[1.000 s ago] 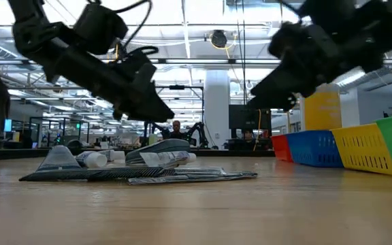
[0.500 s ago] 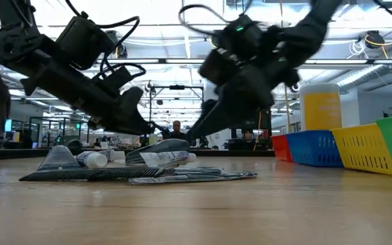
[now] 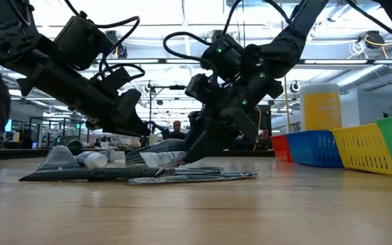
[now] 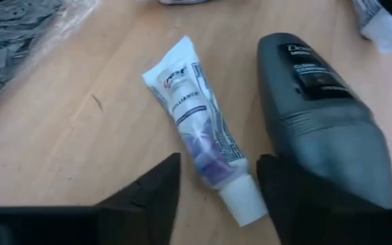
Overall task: Pick & Place Travel size toiletries
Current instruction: Put the white toothpaste into the red bin
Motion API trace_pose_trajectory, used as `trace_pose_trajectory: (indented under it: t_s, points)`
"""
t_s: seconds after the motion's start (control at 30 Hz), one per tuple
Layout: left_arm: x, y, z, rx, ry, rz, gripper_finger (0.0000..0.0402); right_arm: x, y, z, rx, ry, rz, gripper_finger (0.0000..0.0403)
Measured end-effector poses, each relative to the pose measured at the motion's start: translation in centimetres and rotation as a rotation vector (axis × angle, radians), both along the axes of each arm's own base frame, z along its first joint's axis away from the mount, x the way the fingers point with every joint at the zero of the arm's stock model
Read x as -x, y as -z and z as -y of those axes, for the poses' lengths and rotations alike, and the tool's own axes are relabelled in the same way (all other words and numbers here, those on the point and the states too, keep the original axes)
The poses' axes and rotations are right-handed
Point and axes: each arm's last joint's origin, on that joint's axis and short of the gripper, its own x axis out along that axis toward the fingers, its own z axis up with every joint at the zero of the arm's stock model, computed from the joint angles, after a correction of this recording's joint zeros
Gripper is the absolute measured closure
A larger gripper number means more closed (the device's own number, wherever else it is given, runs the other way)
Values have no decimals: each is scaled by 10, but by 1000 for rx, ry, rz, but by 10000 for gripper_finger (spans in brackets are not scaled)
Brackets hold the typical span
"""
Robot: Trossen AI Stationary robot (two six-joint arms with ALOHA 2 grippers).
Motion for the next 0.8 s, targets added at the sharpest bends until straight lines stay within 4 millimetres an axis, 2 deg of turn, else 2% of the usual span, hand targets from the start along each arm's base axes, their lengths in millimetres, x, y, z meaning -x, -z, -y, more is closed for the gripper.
trace_pose_trajectory:
  t_s: [0.13,0.23,0.3,0.43,0.6,0.73,0.8]
  points:
    - [0,0,0,2,-1,5,254,1,1,-1,3,-7,-9,310]
    - [0,0,0,10,-5,9,254,1,1,-2,15,1,-22,350]
    - [0,0,0,13,-7,9,254,3,-3,-5,9,11,-39,360]
    - [0,0,2,13,-2,5,254,18,-29,-16,-50,41,-116,354]
    - [0,0,5,15,11,7,254,62,-80,-20,15,212,-298,363]
    - [0,0,5,16,10,8,254,110,-114,-4,145,458,-414,375]
    - [0,0,5,16,10,8,254,134,-123,8,178,588,-432,377]
